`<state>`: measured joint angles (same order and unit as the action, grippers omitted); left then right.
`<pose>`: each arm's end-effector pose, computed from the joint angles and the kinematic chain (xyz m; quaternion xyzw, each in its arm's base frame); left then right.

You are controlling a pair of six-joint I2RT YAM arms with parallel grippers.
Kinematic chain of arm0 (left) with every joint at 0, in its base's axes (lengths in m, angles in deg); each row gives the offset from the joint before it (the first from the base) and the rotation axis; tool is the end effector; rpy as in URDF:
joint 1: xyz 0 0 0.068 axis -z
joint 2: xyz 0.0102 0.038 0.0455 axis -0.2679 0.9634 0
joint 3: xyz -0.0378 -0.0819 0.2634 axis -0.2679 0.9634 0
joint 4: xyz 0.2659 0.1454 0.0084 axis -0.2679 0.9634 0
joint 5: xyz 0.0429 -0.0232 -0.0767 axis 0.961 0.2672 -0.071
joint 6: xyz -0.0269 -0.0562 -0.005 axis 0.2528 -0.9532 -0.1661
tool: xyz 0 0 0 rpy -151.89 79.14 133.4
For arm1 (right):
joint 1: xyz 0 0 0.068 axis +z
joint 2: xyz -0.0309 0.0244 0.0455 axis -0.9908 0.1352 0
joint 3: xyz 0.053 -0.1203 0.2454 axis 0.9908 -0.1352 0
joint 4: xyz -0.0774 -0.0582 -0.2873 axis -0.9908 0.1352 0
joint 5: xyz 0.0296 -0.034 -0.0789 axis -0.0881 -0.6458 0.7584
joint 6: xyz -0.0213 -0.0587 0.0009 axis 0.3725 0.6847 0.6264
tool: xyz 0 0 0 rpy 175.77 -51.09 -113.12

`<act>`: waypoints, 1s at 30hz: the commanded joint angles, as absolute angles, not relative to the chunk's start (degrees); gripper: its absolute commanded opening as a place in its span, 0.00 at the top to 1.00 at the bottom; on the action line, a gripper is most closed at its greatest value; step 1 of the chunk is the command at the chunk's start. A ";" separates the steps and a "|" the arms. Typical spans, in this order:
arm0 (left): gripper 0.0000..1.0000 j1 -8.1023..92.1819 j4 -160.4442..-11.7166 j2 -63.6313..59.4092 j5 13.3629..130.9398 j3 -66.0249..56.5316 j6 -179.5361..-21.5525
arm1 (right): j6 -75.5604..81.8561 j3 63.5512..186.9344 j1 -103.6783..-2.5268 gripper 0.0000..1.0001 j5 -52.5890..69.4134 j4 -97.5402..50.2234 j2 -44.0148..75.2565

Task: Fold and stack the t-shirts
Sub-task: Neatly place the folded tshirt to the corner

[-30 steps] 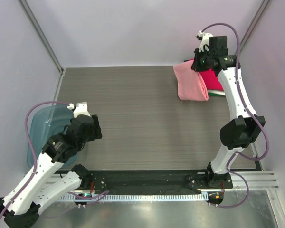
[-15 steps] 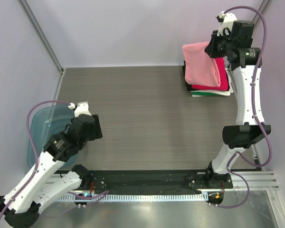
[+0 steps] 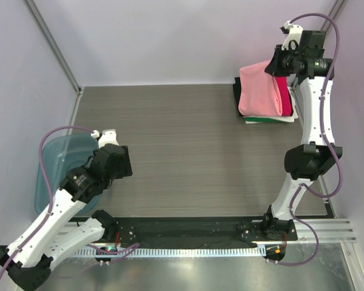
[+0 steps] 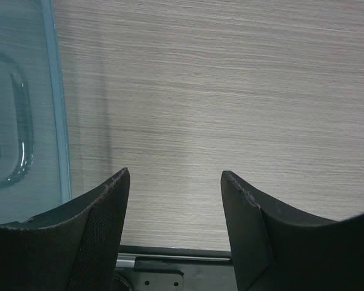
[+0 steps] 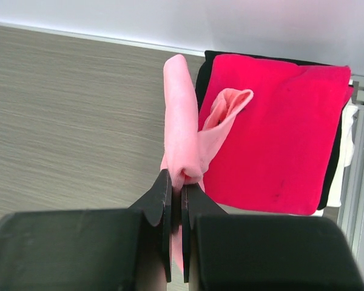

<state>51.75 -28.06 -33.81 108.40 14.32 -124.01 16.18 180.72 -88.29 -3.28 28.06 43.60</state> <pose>0.1586 -0.0884 0.3220 -0.0804 0.9022 -0.0268 0.4229 0.4553 -0.0325 0.4728 -0.0848 0.8547 0.0923 0.5037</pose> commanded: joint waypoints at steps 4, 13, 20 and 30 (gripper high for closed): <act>0.37 51.66 -30.63 -33.31 109.33 14.51 -123.42 | 17.70 187.32 -90.75 0.99 -6.27 25.58 47.64; 0.37 51.66 -30.36 -31.64 109.50 14.42 -123.68 | 18.14 189.35 -93.57 0.99 -6.62 17.77 55.47; 0.37 51.66 -29.92 -30.50 110.38 14.34 -124.21 | 16.21 189.09 -94.45 0.99 -4.08 9.51 63.37; 0.37 51.66 -29.57 -28.74 110.91 14.16 -124.38 | 6.90 185.85 -95.32 0.99 9.09 0.62 70.42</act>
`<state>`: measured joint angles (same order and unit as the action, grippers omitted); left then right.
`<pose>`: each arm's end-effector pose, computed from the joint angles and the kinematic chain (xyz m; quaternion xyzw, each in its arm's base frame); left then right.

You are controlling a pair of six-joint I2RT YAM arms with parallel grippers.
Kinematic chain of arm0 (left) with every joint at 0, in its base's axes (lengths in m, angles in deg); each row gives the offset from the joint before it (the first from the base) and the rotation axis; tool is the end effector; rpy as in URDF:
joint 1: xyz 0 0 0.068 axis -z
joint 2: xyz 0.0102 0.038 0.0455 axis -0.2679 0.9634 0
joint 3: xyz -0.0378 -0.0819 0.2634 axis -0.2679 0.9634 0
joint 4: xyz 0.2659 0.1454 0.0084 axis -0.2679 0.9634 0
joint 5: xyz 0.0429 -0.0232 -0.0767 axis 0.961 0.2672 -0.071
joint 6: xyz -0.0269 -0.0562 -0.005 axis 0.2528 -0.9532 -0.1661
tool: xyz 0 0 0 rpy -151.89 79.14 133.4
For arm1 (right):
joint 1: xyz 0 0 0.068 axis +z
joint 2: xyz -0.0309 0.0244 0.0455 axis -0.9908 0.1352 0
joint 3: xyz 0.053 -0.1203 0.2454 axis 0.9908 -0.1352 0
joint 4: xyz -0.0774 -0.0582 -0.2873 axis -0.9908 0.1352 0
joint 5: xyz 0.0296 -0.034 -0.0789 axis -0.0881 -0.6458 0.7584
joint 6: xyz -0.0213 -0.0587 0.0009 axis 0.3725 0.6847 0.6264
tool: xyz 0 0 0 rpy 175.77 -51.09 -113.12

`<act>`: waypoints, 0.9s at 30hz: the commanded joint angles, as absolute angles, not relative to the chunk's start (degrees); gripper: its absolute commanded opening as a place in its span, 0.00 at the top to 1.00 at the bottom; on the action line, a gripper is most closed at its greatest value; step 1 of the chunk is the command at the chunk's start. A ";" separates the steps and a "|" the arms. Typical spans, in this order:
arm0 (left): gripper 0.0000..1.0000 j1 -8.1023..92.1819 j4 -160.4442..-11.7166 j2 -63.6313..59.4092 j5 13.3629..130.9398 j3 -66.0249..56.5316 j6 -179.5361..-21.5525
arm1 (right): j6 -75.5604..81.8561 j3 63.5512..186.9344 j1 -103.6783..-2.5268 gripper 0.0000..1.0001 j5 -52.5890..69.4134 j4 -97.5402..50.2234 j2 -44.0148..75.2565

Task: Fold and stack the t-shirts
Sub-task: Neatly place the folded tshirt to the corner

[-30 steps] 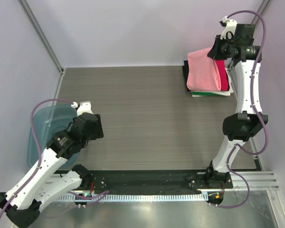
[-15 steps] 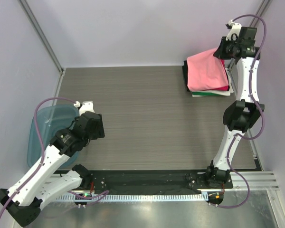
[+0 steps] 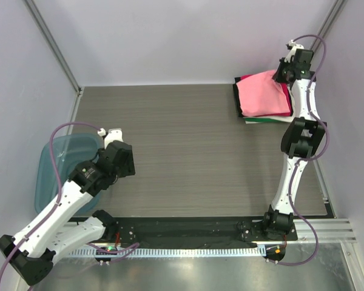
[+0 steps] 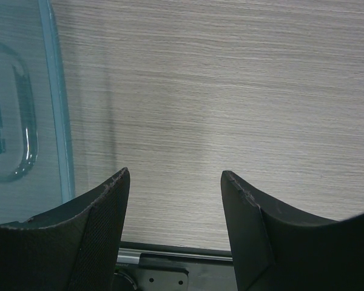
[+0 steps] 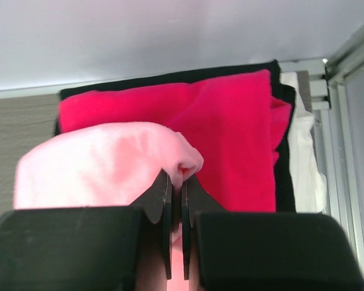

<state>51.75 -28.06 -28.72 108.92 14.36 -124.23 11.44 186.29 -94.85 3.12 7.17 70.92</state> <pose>0.1732 -0.0985 0.3069 -0.0733 0.9161 0.0028 0.3942 0.5947 -0.1222 0.2990 0.0289 0.8666 0.0374 0.4967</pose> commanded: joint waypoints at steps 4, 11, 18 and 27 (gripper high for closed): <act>0.37 51.66 -29.40 -29.00 111.17 14.16 -124.56 | 4.17 183.39 -95.76 0.99 14.81 -0.52 71.47; 0.37 51.66 -29.31 -29.53 111.44 14.16 -124.74 | 0.39 181.18 -98.22 0.99 17.72 -3.07 72.35; 0.37 51.66 -28.96 -29.53 111.96 14.07 -125.00 | -0.85 183.64 -98.67 0.97 17.55 -3.07 75.69; 0.37 51.66 -28.96 -30.32 111.97 13.99 -125.00 | -5.42 190.66 -98.67 0.08 19.81 -2.99 72.54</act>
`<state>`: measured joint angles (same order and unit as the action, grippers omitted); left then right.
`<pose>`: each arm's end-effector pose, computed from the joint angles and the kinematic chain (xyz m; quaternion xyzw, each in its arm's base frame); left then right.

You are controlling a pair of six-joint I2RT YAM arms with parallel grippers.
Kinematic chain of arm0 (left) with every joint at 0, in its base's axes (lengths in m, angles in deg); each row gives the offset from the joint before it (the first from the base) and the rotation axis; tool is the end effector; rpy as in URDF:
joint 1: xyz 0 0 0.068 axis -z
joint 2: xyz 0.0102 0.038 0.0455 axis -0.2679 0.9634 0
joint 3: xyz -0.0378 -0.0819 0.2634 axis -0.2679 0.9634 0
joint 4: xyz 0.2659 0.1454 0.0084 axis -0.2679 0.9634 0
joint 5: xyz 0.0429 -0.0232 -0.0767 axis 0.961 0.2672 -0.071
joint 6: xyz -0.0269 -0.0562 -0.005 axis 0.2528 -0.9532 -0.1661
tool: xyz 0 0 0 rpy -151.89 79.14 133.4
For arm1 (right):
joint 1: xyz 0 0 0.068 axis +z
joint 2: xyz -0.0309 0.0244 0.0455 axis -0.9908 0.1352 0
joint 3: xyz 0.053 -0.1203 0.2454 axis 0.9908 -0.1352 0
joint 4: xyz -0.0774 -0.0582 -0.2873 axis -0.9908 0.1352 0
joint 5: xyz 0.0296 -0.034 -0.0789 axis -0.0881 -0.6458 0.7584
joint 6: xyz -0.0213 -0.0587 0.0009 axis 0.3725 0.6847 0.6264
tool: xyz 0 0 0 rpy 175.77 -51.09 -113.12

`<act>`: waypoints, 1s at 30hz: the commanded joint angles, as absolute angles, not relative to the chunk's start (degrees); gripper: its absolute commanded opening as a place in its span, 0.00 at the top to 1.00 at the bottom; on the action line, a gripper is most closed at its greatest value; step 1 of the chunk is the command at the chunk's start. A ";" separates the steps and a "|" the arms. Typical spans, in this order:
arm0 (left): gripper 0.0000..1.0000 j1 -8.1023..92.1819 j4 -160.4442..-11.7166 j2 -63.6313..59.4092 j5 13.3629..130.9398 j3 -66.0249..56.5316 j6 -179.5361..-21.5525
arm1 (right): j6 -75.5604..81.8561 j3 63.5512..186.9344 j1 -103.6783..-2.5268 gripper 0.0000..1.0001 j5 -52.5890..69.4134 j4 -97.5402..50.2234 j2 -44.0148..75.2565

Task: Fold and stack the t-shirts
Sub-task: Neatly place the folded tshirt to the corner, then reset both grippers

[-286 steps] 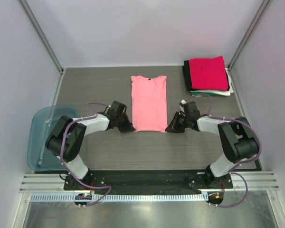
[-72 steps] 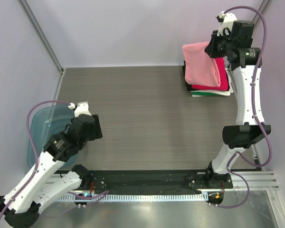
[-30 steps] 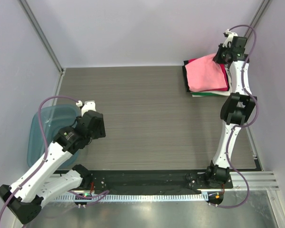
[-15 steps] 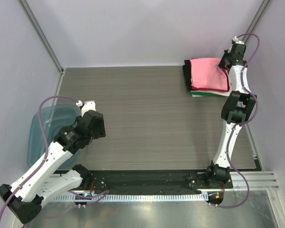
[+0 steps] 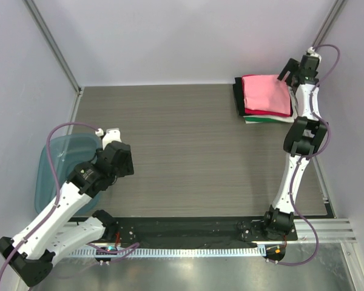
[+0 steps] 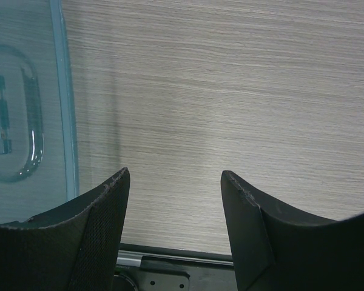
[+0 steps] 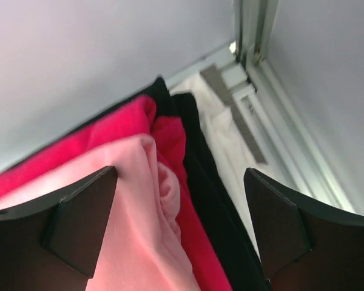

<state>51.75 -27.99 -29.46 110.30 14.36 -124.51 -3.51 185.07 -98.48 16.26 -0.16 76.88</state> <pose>0.1714 -0.0960 0.3095 -0.0808 0.9112 0.0079 0.4039 0.6067 -0.1770 0.2408 0.2241 0.8409 -0.0135 0.4925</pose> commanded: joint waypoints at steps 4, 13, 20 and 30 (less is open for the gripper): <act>0.37 51.66 -28.96 -31.37 112.14 13.99 -125.00 | -5.07 189.63 -98.67 0.08 25.36 -3.07 65.51; 0.37 51.66 -29.04 -34.10 112.14 14.07 -125.09 | -9.54 166.64 -99.19 0.00 20.03 -2.55 38.63; 0.37 51.66 -29.66 -35.50 111.09 14.25 -124.47 | -19.64 140.34 -98.93 0.00 0.60 -3.77 15.60; 0.37 51.66 -30.27 -38.67 110.56 14.60 -124.47 | -26.68 105.27 -93.23 0.00 -7.51 0.34 -15.17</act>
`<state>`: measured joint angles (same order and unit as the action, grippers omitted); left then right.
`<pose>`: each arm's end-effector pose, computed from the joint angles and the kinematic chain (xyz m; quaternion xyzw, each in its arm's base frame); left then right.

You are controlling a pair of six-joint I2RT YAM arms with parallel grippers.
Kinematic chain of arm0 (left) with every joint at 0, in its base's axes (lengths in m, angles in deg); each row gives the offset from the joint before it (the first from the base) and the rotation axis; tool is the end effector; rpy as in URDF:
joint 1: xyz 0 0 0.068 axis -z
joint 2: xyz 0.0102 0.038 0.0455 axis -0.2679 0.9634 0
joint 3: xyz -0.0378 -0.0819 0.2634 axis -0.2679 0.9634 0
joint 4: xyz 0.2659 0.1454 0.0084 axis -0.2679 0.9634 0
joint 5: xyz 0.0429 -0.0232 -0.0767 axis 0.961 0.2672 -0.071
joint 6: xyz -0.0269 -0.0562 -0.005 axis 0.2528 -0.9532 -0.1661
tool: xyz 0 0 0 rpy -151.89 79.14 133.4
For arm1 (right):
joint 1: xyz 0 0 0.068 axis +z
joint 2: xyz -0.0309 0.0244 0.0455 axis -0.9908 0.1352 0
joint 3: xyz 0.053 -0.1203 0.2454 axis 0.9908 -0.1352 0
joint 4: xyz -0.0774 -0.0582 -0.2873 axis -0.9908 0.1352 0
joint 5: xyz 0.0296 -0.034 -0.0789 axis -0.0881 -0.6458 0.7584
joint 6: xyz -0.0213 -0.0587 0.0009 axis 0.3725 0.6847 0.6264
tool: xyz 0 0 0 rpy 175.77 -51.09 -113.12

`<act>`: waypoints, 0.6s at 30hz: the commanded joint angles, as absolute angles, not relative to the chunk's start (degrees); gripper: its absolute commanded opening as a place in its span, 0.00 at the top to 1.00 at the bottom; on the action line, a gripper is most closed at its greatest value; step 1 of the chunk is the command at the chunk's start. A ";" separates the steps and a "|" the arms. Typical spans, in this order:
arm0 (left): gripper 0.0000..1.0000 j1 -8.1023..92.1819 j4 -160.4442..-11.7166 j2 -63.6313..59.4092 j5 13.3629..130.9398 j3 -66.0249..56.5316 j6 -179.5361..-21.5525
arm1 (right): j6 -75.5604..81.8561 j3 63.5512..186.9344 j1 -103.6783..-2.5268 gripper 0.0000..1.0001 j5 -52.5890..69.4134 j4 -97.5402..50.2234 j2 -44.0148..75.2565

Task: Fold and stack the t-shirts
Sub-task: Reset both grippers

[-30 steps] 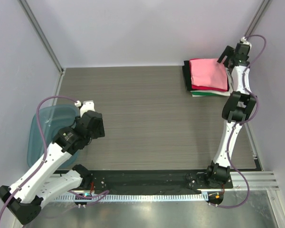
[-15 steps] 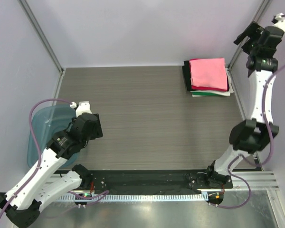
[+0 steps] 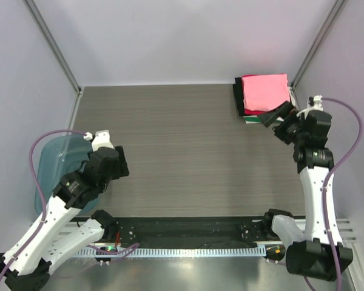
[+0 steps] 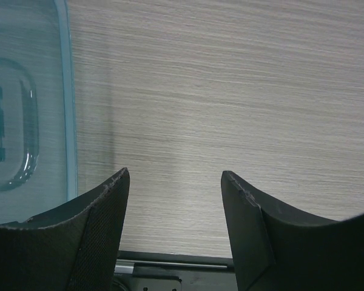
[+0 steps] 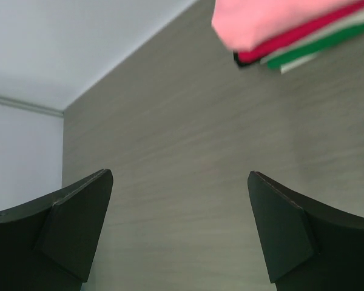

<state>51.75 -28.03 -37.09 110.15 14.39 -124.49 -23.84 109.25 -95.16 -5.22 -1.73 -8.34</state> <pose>0.1491 -0.0798 0.3309 -0.0963 0.8881 -0.0333 0.4482 0.2679 -0.0437 0.3723 0.2221 0.7810 0.2508 0.5270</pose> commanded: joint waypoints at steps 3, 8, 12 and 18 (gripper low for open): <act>0.35 51.66 -30.63 -39.46 110.56 14.78 -124.65 | -30.72 99.12 -90.32 0.00 -5.74 3.33 -20.09; 0.22 51.66 -31.59 -39.46 110.82 15.56 -124.47 | -34.07 92.24 -84.78 0.00 -3.55 8.52 -28.18; 0.00 51.66 -35.53 -39.37 115.21 18.20 -122.64 | -30.05 94.85 -84.43 0.00 -1.09 17.63 -32.58; 0.00 51.58 -54.90 -43.23 120.22 28.47 -111.23 | -25.20 102.77 -82.59 0.00 7.95 27.33 -33.73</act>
